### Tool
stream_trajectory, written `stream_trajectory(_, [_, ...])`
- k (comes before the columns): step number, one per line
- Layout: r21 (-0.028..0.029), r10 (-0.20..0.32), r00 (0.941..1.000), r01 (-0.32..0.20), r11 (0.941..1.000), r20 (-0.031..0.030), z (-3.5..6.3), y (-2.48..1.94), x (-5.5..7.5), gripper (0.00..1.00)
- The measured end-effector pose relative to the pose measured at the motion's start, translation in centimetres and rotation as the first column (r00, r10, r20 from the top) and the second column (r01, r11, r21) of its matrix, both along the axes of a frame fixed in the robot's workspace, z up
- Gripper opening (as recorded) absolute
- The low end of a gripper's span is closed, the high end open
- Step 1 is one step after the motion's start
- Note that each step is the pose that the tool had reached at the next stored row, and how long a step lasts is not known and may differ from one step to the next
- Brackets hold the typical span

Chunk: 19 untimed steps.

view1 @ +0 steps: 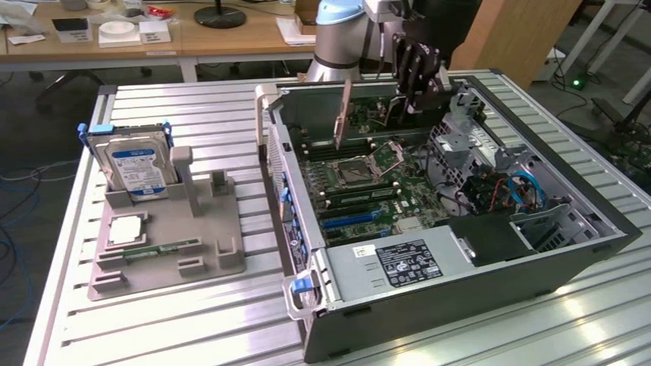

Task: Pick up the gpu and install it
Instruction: 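Insert the gpu into the slot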

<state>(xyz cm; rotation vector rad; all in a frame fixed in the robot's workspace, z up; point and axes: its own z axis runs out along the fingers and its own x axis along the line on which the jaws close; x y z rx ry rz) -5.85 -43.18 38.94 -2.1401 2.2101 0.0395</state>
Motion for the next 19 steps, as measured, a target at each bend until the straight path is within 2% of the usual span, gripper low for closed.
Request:
stream_trajectory(2, [0.0000, 0.000, 1.0000, 0.000, 1.0000, -0.0024, -0.27, 0.00, 0.0, 0.27])
stream_trajectory(4, [-0.0002, 0.000, 0.9999, 0.000, 1.0000, -0.0106, -0.50, 0.00, 0.0, 0.27])
stream_trajectory(8, [-0.0001, 0.000, 0.9998, 0.000, 1.0000, -0.0188, -0.96, 0.00, 0.0, 0.27])
stream_trajectory(13, [0.0001, -0.001, 0.9998, 0.001, 1.0000, -0.0194, -1.33, 0.00, 0.0, 0.27])
stream_trajectory(19, [-0.0001, -0.001, 0.9997, 0.001, 1.0000, -0.0237, -1.64, 0.00, -0.4, 0.27])
